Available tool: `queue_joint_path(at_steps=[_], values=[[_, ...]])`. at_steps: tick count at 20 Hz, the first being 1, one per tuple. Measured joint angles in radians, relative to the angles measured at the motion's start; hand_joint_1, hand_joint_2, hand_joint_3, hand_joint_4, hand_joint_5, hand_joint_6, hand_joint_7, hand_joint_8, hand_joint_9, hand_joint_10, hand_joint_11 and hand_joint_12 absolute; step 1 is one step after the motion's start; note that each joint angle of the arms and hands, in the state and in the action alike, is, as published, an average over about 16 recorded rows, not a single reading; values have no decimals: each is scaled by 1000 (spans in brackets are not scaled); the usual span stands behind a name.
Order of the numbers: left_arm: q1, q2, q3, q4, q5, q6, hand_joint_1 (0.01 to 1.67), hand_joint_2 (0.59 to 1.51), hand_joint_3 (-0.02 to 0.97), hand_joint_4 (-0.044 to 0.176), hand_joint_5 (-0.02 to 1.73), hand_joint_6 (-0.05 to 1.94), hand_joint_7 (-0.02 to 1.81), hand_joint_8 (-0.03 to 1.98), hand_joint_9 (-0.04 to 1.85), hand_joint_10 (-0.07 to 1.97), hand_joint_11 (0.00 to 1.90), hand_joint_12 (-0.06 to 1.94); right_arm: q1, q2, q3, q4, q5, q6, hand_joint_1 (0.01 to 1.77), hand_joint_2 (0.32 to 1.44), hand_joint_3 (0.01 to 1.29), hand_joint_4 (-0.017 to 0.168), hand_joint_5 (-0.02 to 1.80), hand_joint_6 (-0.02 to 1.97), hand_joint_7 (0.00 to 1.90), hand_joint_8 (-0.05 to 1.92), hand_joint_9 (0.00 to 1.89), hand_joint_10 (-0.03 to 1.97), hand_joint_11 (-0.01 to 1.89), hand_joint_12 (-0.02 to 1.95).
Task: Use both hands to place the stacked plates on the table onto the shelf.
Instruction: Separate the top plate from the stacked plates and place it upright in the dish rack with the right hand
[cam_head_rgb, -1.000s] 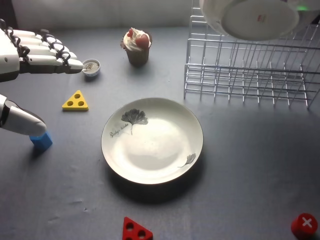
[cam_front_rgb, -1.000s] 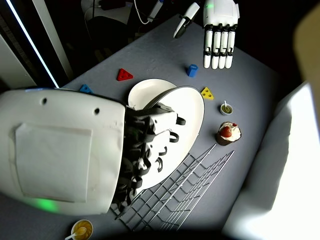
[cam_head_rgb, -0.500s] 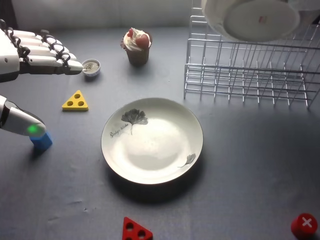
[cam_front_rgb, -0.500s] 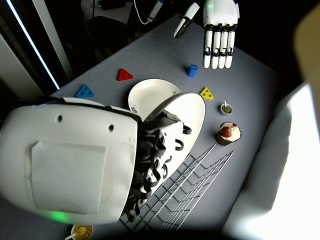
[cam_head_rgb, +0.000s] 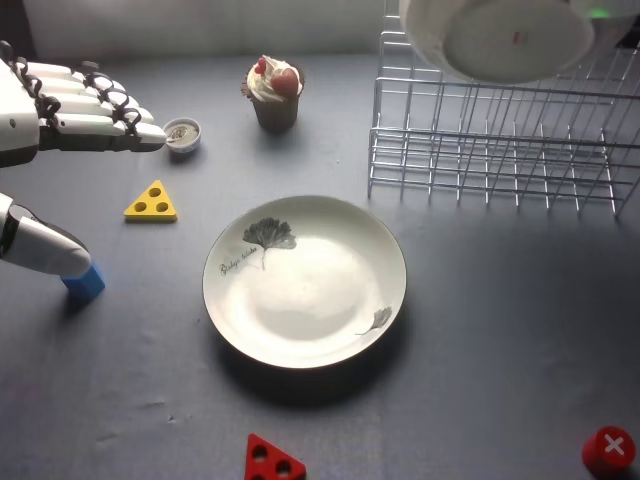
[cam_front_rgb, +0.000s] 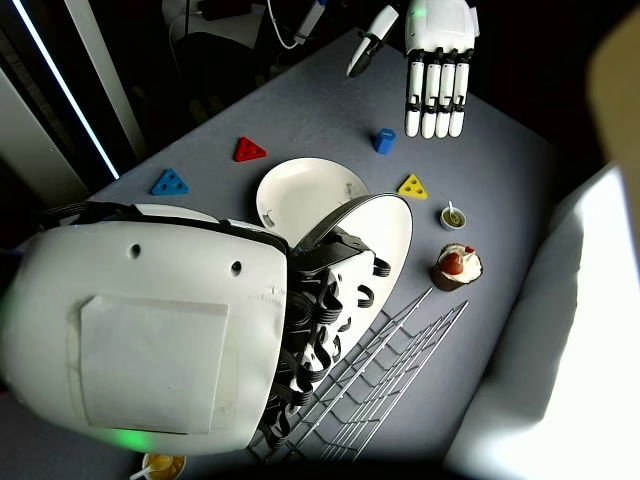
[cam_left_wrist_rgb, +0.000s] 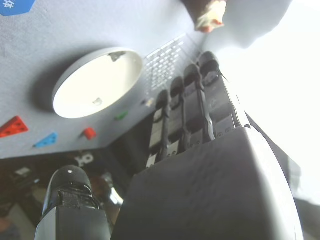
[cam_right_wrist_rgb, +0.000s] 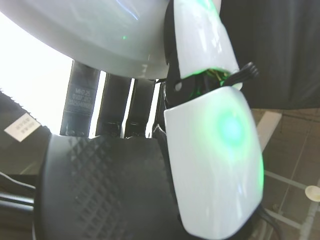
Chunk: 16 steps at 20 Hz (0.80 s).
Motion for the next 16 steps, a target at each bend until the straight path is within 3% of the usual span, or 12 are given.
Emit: queue_joint_path(at_steps=[16], values=[[-3,-1,0,6,0,0,39,997,5,5,115,19,155,-2,160,10,169,18,-20,-69,97,54,17,0,1485,987,12,-8,875,867,1042,658,1121,703,972,1343]])
